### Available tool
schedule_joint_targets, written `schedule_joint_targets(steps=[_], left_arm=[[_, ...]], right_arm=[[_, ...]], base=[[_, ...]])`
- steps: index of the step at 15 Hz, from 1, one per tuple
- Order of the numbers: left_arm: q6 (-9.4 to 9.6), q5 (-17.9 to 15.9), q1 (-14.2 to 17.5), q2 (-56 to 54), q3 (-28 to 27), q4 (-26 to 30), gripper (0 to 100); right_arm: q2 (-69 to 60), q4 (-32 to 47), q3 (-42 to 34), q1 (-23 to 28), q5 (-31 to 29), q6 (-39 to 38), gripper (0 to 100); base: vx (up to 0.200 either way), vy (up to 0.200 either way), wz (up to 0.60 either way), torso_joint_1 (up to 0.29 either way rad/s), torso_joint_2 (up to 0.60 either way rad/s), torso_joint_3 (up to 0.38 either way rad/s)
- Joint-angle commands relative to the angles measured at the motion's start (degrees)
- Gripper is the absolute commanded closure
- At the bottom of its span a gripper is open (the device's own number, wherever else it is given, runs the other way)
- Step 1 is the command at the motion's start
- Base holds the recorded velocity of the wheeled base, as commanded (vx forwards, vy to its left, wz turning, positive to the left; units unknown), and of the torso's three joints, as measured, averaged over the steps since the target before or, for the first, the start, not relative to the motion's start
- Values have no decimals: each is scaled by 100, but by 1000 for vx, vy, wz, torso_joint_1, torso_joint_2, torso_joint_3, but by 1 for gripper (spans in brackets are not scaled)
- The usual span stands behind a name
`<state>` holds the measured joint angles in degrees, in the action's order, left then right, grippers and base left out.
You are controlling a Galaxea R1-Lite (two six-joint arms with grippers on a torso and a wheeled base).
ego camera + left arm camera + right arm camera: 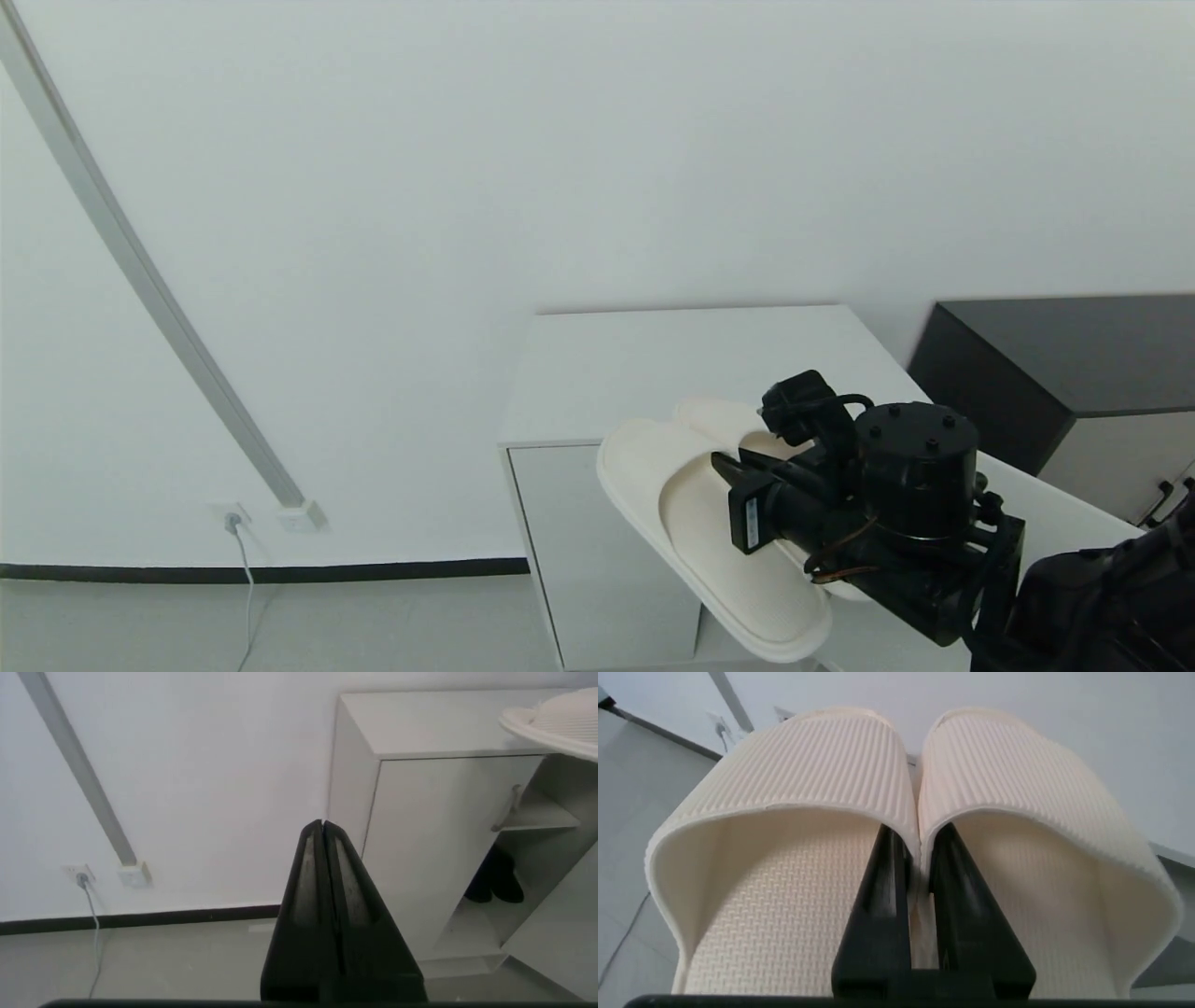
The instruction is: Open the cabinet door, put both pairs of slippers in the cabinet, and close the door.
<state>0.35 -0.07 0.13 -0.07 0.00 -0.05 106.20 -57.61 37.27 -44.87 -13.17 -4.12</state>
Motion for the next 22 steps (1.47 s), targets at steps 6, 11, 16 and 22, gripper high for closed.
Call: schedule_joint_targets(steps=[6, 11, 16, 22], left_arm=[[9, -10, 4, 7, 0, -4, 100], [0, -19, 4, 7, 0, 5, 100], [0, -19, 4, 7, 0, -4, 100], [0, -10, 4, 7, 0, -4, 100]], right_arm=[[14, -4, 9, -21, -2, -1, 100], [6, -13, -70, -39, -2, 17, 100], [6, -110, -141, -83, -2, 78, 100], [6, -268, -237, -92, 16, 69, 100]], base=[[0, -200, 0, 4, 3, 2], [0, -160, 0, -1, 2, 2], [0, 0, 0, 0, 0, 0], [0, 0, 0, 0, 0, 0]])
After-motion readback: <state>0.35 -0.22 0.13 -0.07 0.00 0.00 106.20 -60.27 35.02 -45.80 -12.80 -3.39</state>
